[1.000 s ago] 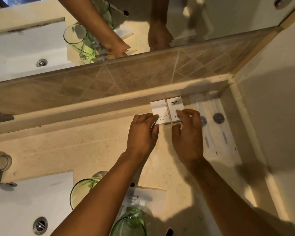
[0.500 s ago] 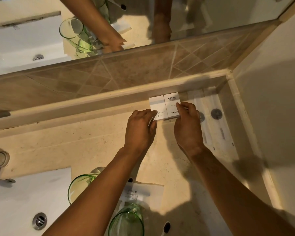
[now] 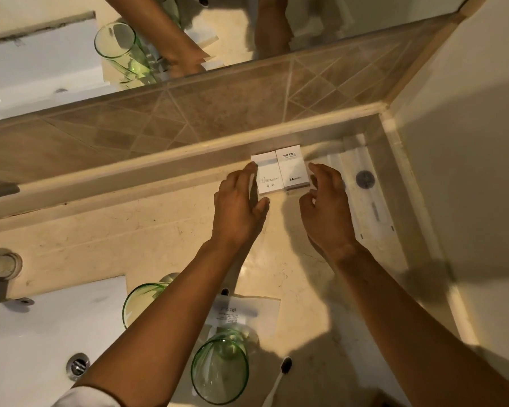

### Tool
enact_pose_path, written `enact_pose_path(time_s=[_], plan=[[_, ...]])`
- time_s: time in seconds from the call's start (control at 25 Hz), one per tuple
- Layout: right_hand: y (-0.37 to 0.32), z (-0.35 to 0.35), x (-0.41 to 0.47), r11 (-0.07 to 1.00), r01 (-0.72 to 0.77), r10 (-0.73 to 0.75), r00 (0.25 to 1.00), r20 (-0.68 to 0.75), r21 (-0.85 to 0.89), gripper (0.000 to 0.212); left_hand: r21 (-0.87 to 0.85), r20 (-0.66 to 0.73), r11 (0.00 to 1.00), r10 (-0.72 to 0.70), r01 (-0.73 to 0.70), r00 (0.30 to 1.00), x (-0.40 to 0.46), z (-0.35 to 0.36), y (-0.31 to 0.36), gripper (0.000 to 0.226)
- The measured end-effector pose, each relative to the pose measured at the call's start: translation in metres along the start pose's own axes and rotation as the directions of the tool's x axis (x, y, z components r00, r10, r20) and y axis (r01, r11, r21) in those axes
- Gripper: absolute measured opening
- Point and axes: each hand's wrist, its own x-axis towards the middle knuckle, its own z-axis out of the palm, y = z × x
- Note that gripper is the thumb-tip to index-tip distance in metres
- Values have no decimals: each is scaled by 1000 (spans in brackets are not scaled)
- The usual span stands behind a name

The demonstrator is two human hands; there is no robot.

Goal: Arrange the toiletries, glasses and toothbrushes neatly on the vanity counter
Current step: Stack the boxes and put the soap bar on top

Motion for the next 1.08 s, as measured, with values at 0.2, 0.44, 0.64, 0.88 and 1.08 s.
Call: enact_pose_path(time_s=[0.2,0.44,0.64,0.88,1.08], plan=[[14,-38,-57,991,-72,78,996,-46,116,41,43,61,989,136,-139,989,-42,-13,24,56],[54,-110,-174,989,-144,142,987,-77,-29,32,26,263,964,250,-266,932,-116,-6,89,23],[83,-147,-266,927,-311,327,944,47,-210,28,-4,557,961,233,-278,797,-195,43,110,27],[91,-145,-343,776,-457,497,867,-24,-434,45,-32,665,995,92,-95,741,-272,103,92,41],[101,-137,-366,752,-617,640,768,34,-231,50,-77,623,997,38,13,782,-297,121,85,42]])
